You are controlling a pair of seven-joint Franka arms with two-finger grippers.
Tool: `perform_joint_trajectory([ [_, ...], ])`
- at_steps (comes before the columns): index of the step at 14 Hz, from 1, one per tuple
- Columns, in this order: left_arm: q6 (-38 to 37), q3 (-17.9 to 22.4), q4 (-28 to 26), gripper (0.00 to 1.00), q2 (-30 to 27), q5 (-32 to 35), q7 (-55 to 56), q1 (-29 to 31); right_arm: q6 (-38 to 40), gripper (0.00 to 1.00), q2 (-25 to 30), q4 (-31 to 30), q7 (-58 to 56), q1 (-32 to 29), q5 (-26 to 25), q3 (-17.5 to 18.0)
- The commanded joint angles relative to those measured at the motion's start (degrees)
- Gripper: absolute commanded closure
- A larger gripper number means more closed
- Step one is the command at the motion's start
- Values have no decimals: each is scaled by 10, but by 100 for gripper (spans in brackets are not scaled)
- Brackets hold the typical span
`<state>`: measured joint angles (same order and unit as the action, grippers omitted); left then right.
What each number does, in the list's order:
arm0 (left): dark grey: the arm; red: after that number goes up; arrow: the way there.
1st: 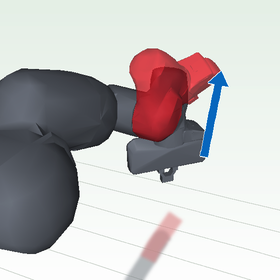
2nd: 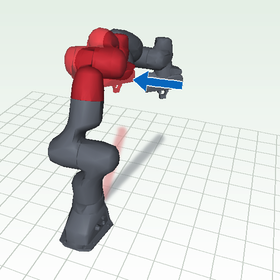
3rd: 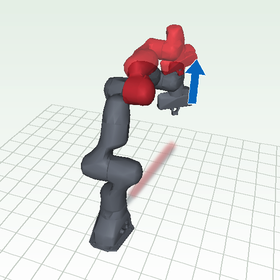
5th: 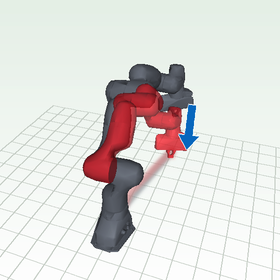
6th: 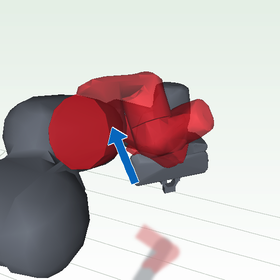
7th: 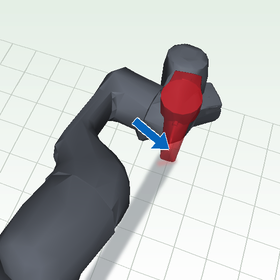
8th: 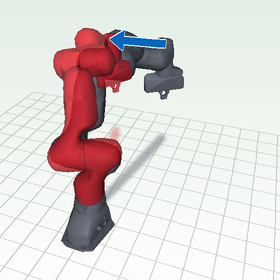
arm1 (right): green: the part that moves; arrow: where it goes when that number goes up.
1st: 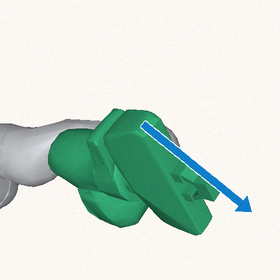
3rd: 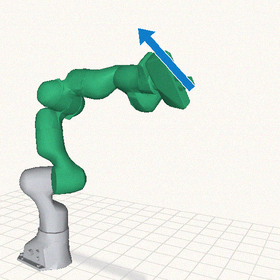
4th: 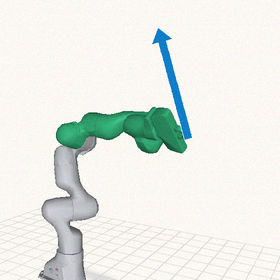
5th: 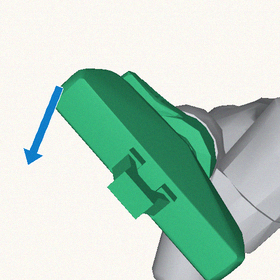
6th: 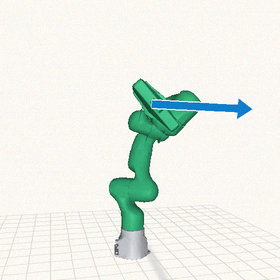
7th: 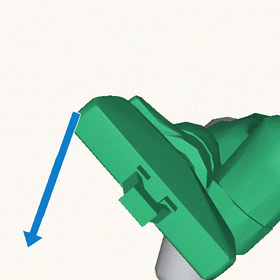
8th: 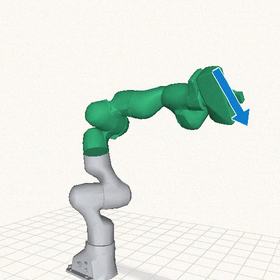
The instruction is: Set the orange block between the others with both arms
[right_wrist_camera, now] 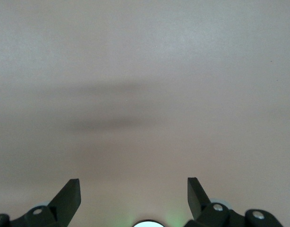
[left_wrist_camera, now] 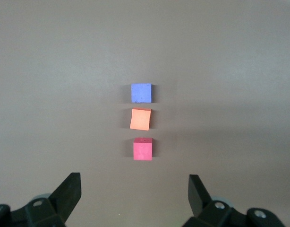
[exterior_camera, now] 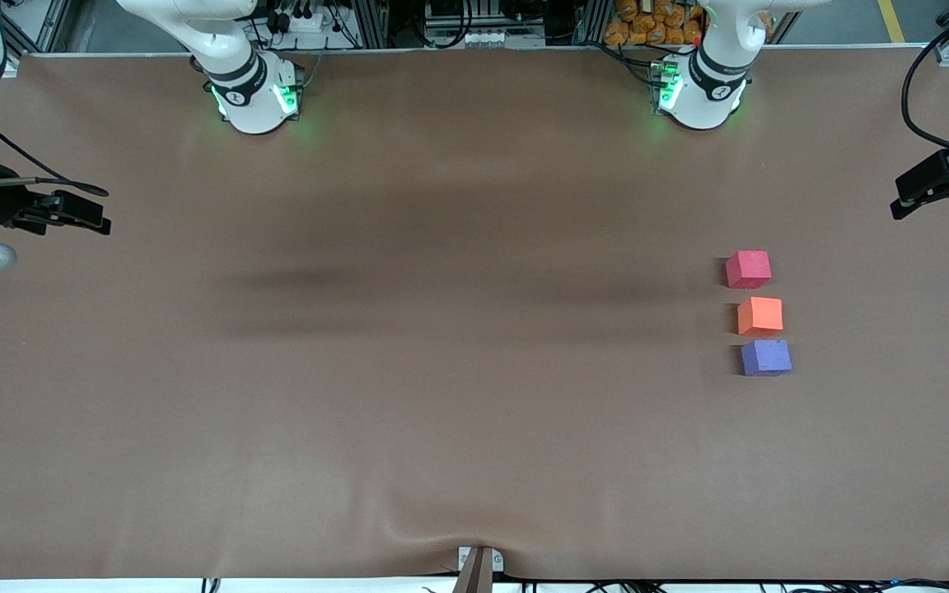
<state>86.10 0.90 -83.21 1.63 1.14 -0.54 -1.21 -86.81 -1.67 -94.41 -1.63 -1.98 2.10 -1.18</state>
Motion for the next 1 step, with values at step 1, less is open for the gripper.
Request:
perform_joint_trajectory([
  [1,-5,-6,1,0,0,-1,-9,8,-3,0,14,-11,-13,-14,10,7],
])
